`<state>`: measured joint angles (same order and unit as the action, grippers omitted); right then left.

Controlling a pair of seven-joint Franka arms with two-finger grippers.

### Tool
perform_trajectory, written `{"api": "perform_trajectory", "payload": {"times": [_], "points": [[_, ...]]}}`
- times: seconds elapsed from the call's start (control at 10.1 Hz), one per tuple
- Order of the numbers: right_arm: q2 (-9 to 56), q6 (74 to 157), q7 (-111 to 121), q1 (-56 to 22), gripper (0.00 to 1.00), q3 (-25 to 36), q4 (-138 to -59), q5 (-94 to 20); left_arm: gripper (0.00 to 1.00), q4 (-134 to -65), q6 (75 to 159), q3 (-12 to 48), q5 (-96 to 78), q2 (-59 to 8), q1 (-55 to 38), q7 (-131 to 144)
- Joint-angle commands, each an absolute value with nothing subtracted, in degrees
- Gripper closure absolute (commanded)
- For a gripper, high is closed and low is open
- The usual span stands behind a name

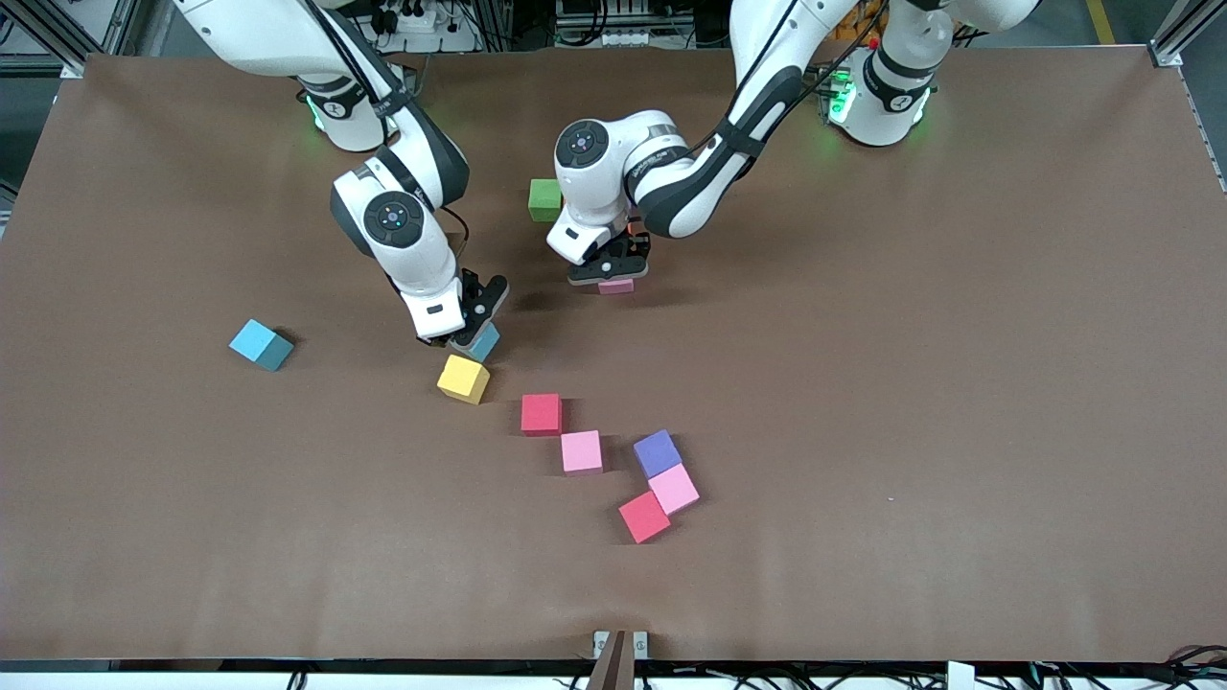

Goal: Form number 2 with 11 blocks

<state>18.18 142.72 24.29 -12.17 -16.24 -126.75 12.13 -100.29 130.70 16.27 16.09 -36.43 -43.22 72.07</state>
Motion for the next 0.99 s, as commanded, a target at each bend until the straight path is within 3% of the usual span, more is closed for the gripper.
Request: {"api": "perform_trajectory", "payload": {"times": [0.0,0.89], "points": [[16.4,142.5,25.1,-11.5,1.00,-17.0,-128.3,12.7,1.00,-100.3,131.3,16.2,17.3,-36.8,-43.8,72.9],[16.6,142.6,25.2,-11.7,1.00,-17.0,-128.2,12.7,1.00,-101.2,131.3,16.2,17.5,-37.2,-44.9,71.8]]}}
